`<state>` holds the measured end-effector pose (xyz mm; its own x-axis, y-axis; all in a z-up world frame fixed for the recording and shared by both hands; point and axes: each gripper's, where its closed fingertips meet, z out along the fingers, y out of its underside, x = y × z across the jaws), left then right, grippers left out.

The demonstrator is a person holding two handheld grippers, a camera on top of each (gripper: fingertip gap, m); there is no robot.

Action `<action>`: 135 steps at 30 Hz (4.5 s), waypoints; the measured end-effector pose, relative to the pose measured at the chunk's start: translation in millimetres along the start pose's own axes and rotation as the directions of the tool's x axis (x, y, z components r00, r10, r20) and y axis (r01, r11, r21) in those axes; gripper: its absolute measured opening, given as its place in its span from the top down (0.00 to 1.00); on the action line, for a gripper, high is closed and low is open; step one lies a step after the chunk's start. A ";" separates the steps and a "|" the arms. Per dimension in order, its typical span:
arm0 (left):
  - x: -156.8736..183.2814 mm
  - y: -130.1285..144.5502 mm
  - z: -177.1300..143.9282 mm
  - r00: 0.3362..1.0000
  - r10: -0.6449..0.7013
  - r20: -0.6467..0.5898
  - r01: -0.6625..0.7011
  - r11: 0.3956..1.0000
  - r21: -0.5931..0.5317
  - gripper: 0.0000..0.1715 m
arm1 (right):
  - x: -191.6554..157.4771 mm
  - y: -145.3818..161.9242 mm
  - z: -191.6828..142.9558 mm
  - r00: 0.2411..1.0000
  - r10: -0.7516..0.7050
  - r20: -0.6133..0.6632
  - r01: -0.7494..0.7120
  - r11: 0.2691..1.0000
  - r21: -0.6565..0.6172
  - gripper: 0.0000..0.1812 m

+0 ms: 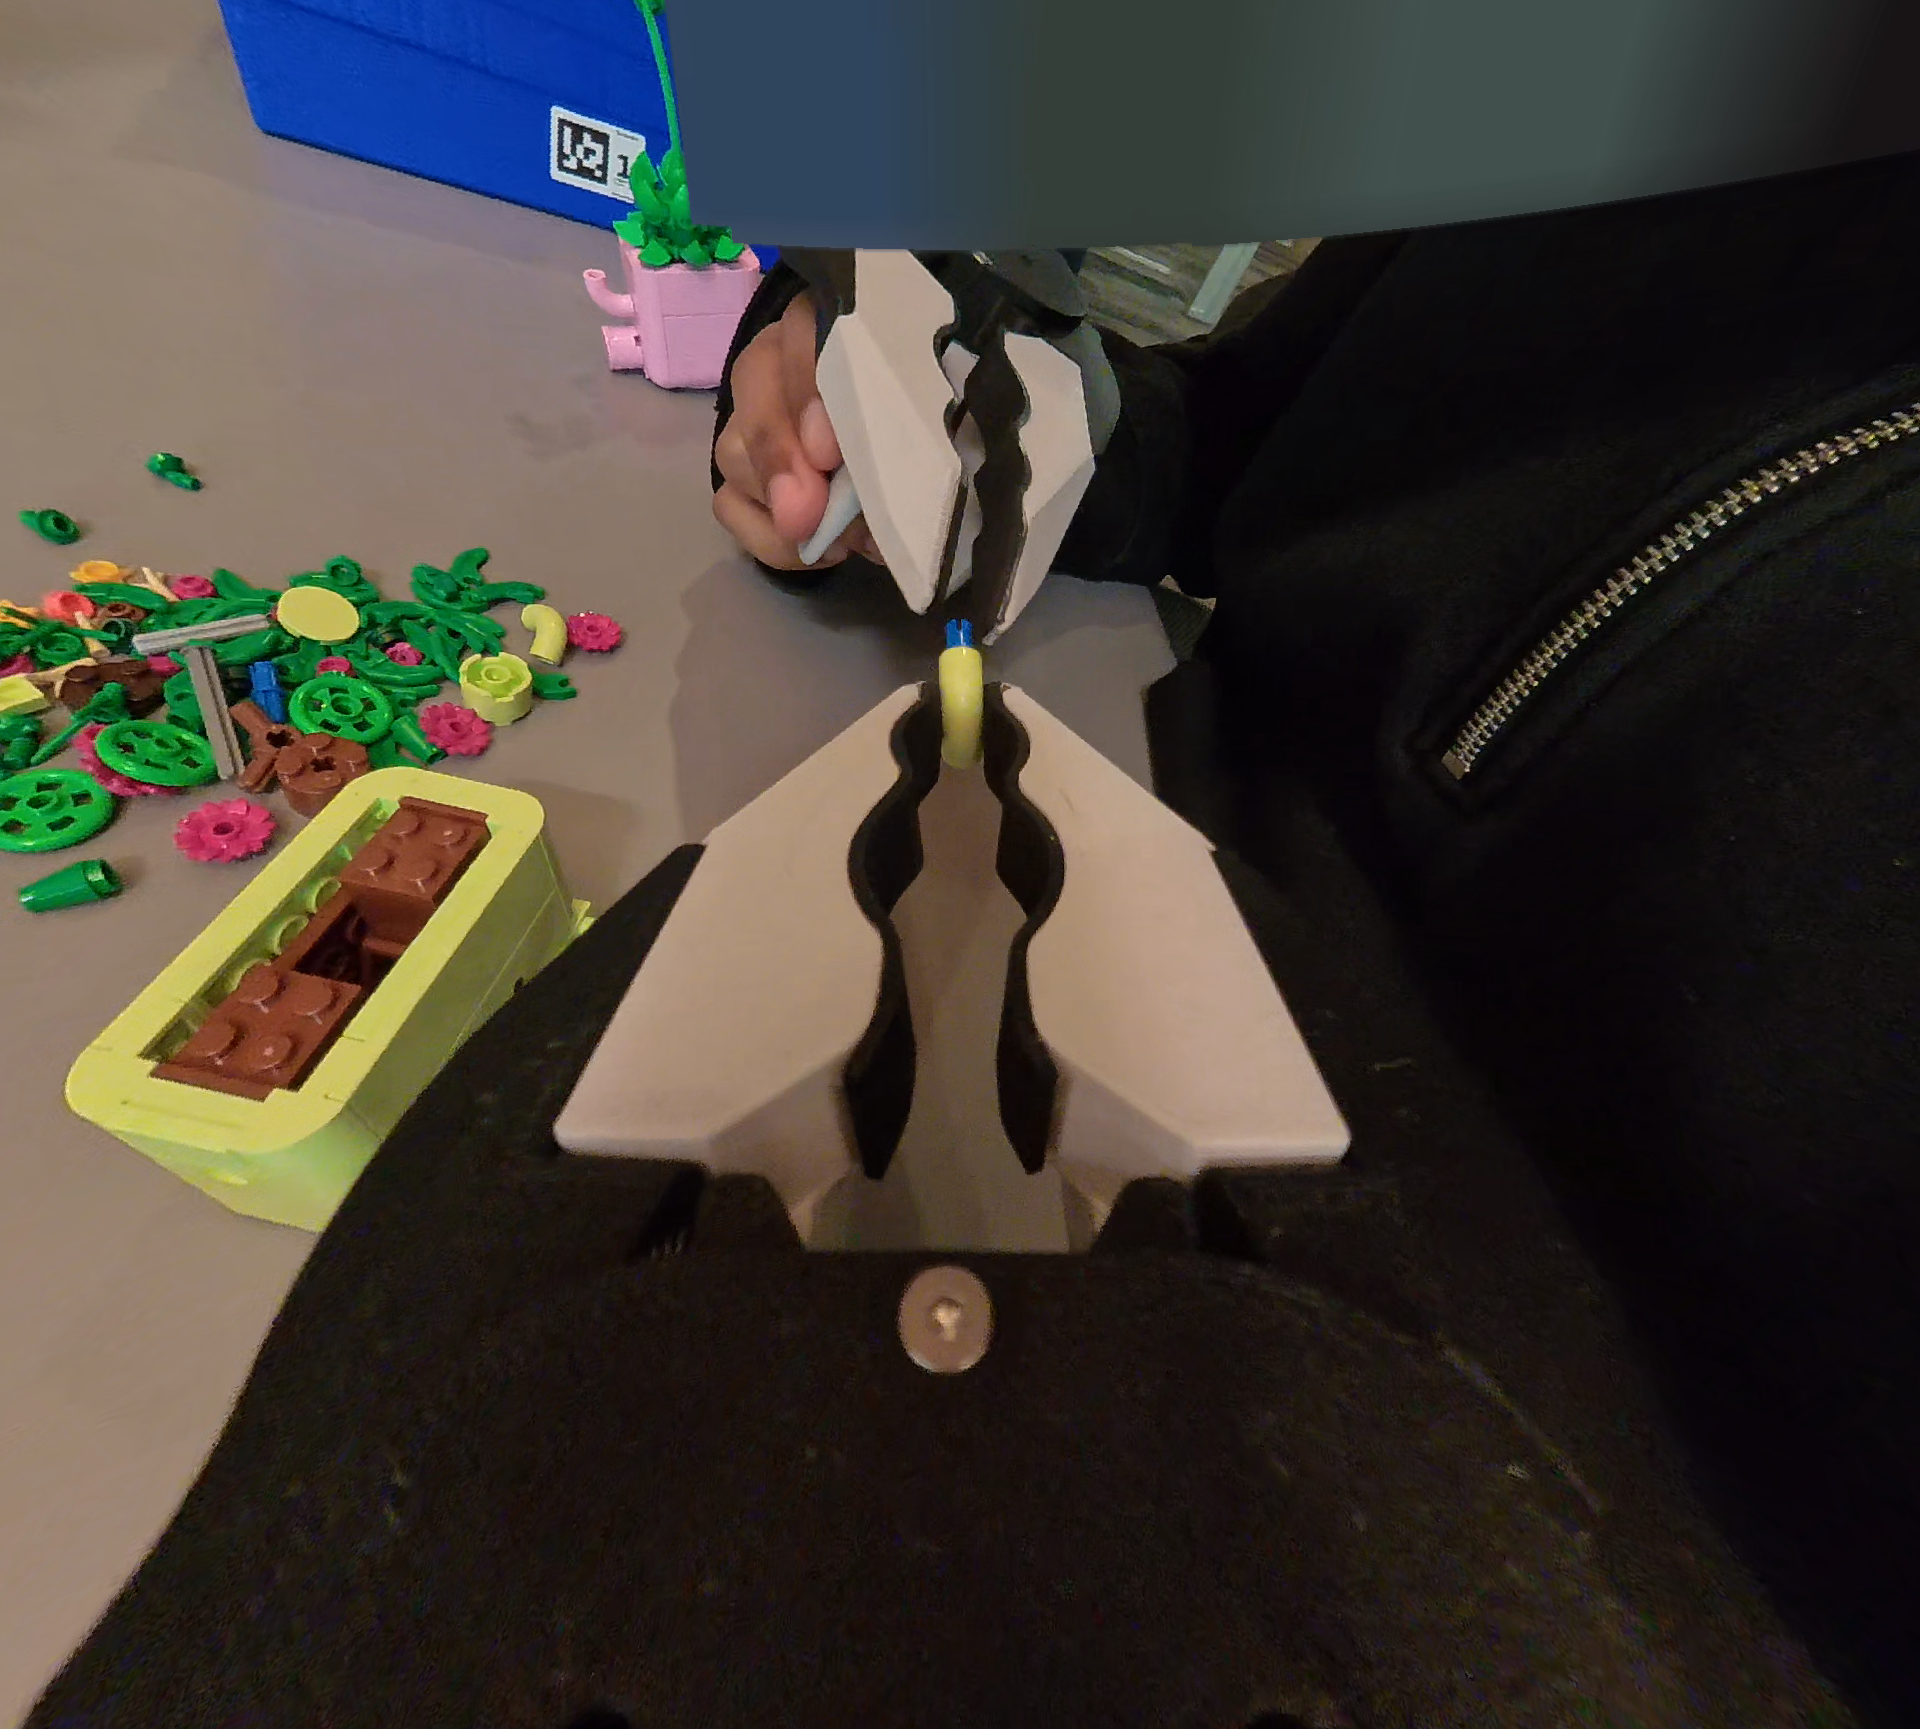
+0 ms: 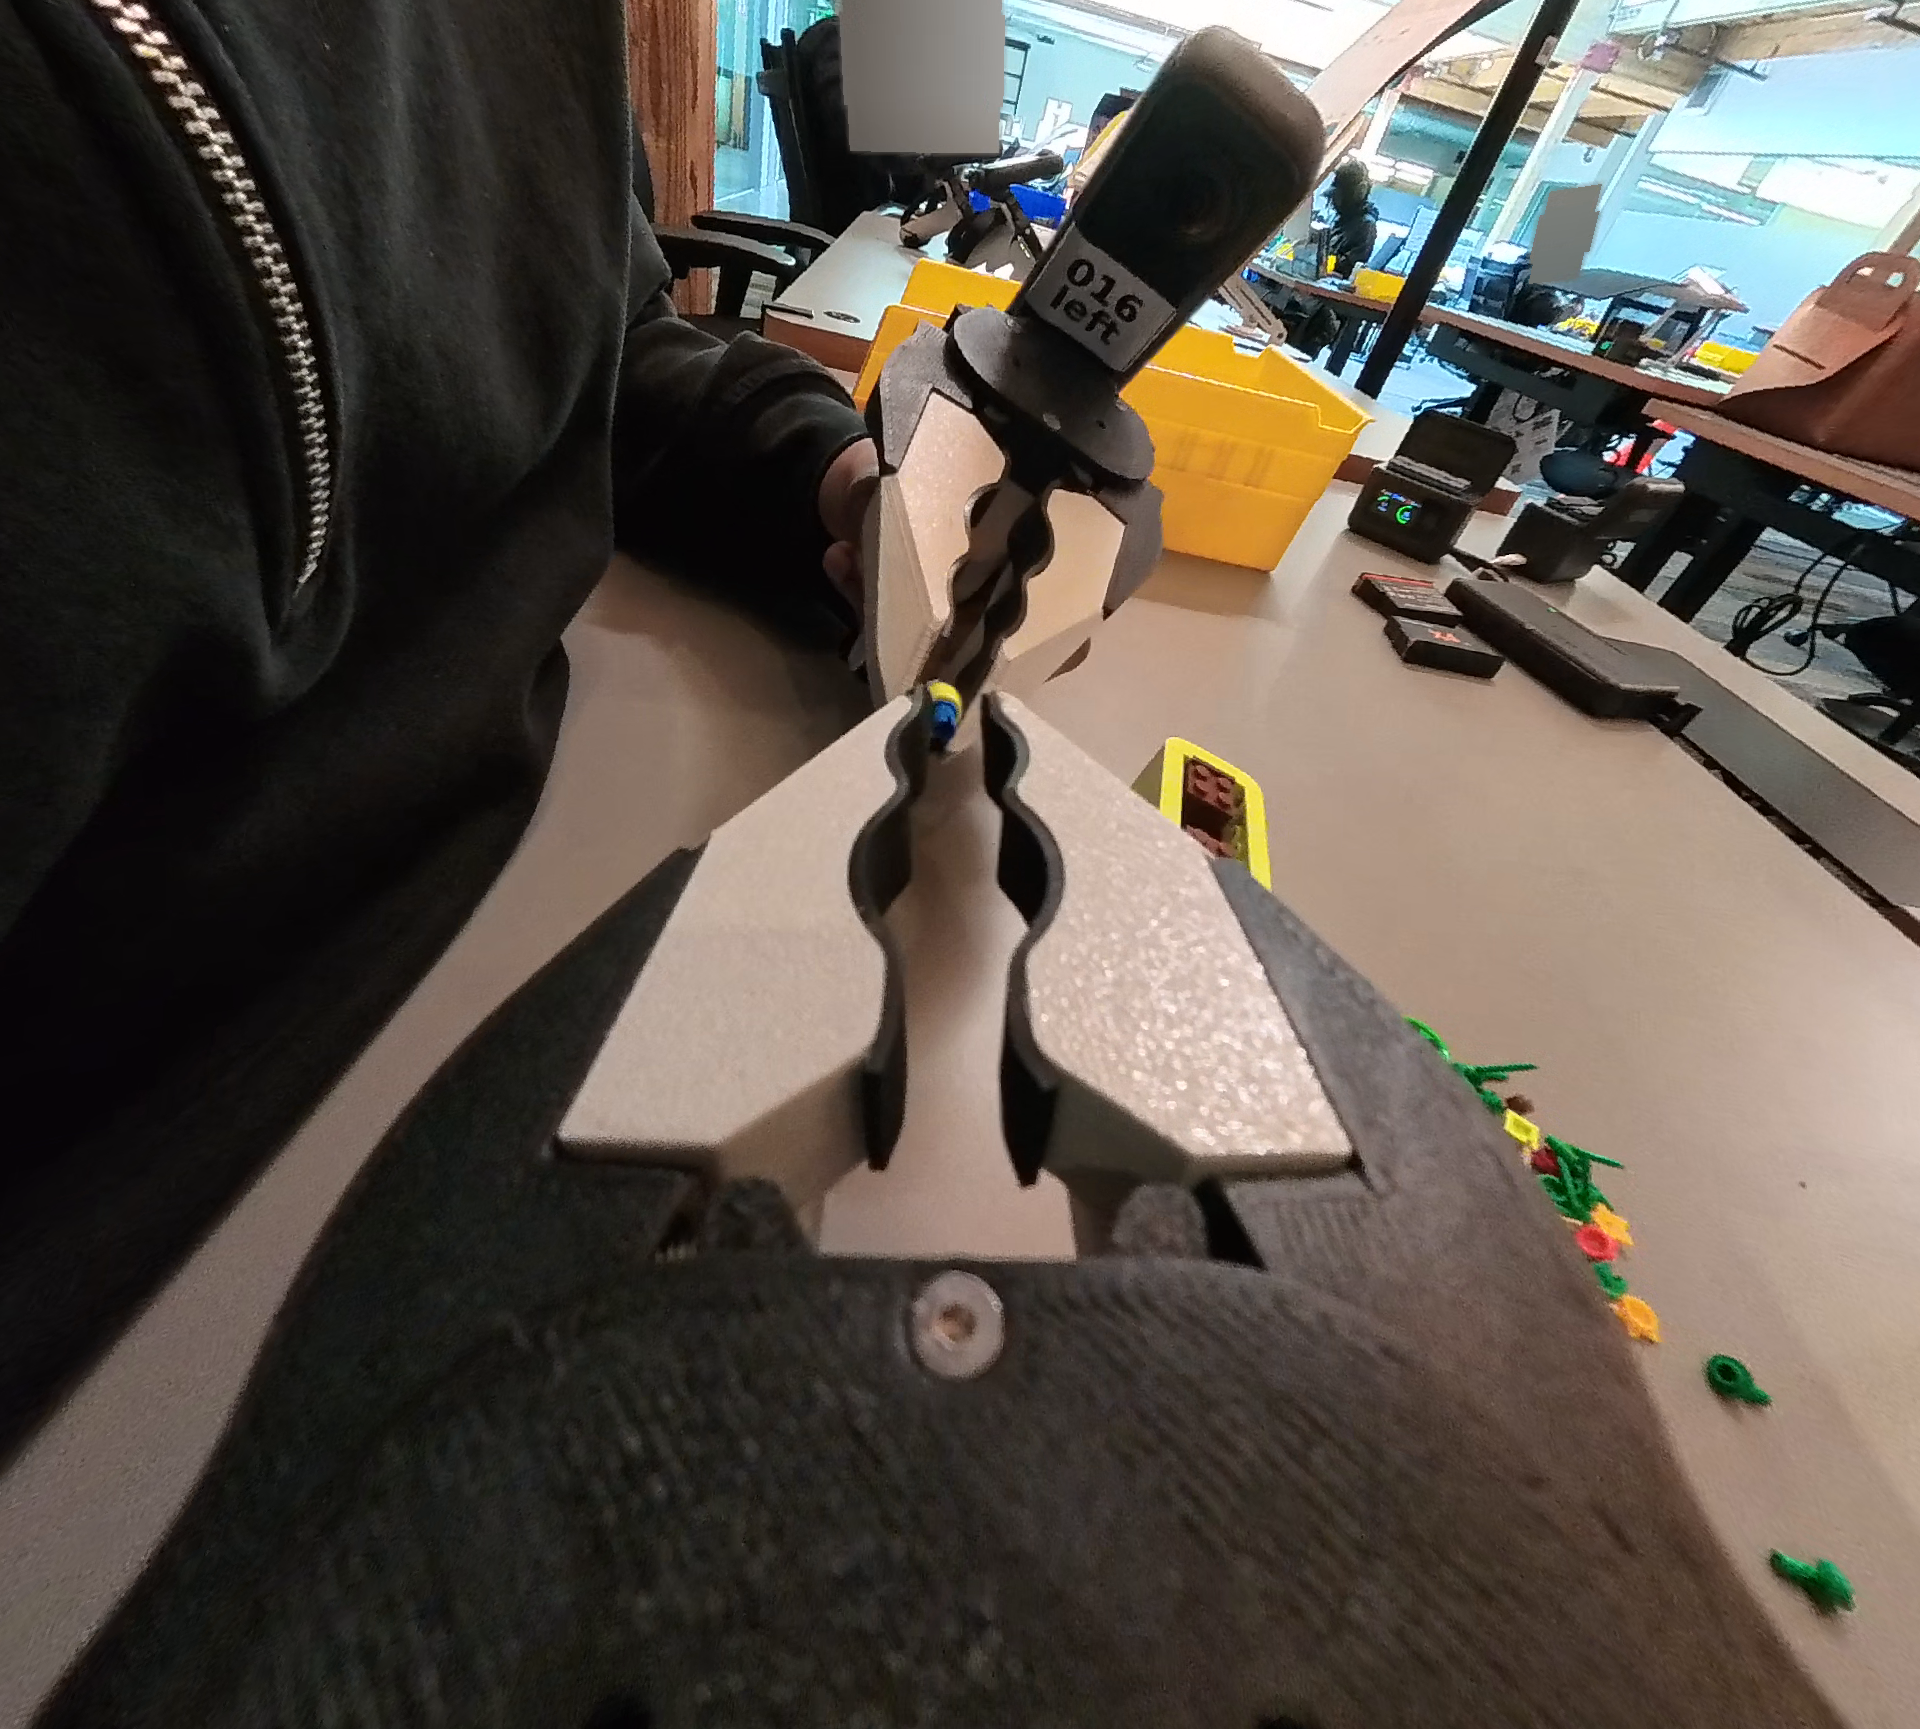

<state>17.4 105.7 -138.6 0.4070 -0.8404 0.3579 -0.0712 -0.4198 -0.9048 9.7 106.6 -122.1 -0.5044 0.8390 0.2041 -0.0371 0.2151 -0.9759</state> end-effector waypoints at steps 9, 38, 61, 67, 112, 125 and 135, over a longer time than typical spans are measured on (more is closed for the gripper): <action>2.7 -0.1 1.2 1.000 0.024 0.007 -0.024 1.000 -0.008 0.98 | -5.9 4.0 4.0 0.999 -0.054 0.005 0.054 0.998 -0.037 0.98; 9.5 -17.0 -8.1 0.980 0.181 0.085 -0.185 0.982 0.040 0.97 | -0.3 -15.7 3.5 0.911 0.397 0.112 -0.404 0.913 0.050 0.99; -61.8 -46.0 -55.9 0.912 0.080 0.402 -0.116 0.991 0.066 0.98 | 92.3 87.7 -43.8 0.822 0.117 -0.557 -0.393 0.825 -0.406 0.99; -116.7 -53.5 -36.6 0.832 0.185 0.523 -0.072 0.971 -0.228 0.98 | 100.0 103.8 -44.1 0.801 0.147 -0.580 -0.456 0.777 -0.434 0.98; -100.3 36.6 -27.8 0.974 0.009 0.227 0.063 0.950 -0.307 0.64 | 69.6 63.0 -16.3 0.898 0.148 -0.415 -0.296 0.900 -0.320 0.85; -96.8 41.5 -34.2 0.958 -0.100 0.268 0.192 0.919 -0.345 0.76 | 69.8 65.0 -18.3 0.895 0.132 -0.426 -0.291 0.896 -0.336 0.86; -110.8 2.5 -38.0 0.855 -0.305 0.419 0.287 0.952 0.106 0.77 | 60.7 45.3 10.6 0.901 -0.106 -0.420 -0.056 0.933 -0.355 0.78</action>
<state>-62.5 184.7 -171.7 0.7514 -0.4471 0.4853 0.1458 -0.6048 -0.7829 -31.8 162.0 -154.8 -0.0879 0.9433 0.3202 0.2996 0.3316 -0.8946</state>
